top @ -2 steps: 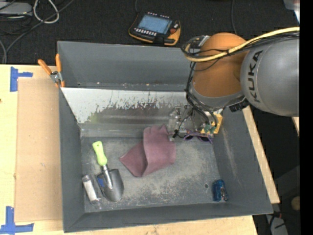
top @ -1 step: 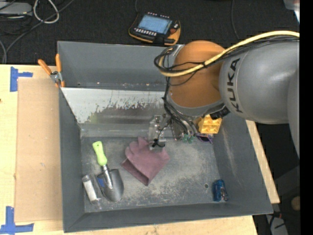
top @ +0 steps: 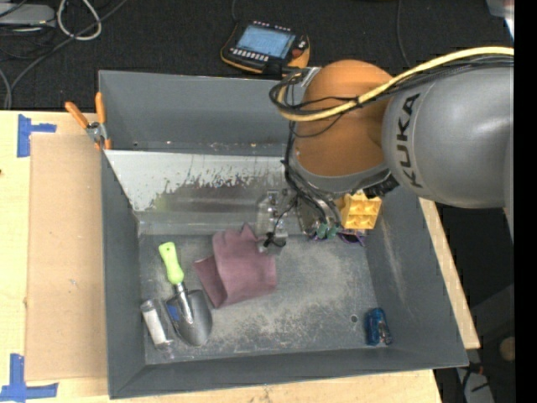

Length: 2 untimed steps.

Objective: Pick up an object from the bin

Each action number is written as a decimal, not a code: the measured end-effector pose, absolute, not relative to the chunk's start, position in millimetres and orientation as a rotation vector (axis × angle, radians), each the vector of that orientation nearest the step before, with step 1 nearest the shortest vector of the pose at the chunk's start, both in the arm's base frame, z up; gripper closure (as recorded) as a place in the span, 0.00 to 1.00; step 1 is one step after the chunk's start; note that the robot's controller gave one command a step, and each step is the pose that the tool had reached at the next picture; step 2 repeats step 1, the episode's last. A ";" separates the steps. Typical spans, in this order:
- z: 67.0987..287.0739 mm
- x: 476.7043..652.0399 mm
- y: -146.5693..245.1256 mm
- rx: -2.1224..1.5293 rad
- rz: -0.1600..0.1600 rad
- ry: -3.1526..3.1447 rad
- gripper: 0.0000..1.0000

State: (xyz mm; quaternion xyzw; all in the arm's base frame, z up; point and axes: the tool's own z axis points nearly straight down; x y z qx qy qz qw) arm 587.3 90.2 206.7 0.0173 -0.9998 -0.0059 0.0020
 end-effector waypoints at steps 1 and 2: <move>209.4 562.5 104.0 0.083 -0.012 -3.135 1.00; 209.4 562.5 104.0 0.083 -0.012 -3.135 1.00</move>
Offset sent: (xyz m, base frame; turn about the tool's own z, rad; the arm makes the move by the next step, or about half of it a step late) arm -0.0189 -0.0127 -0.0613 0.0462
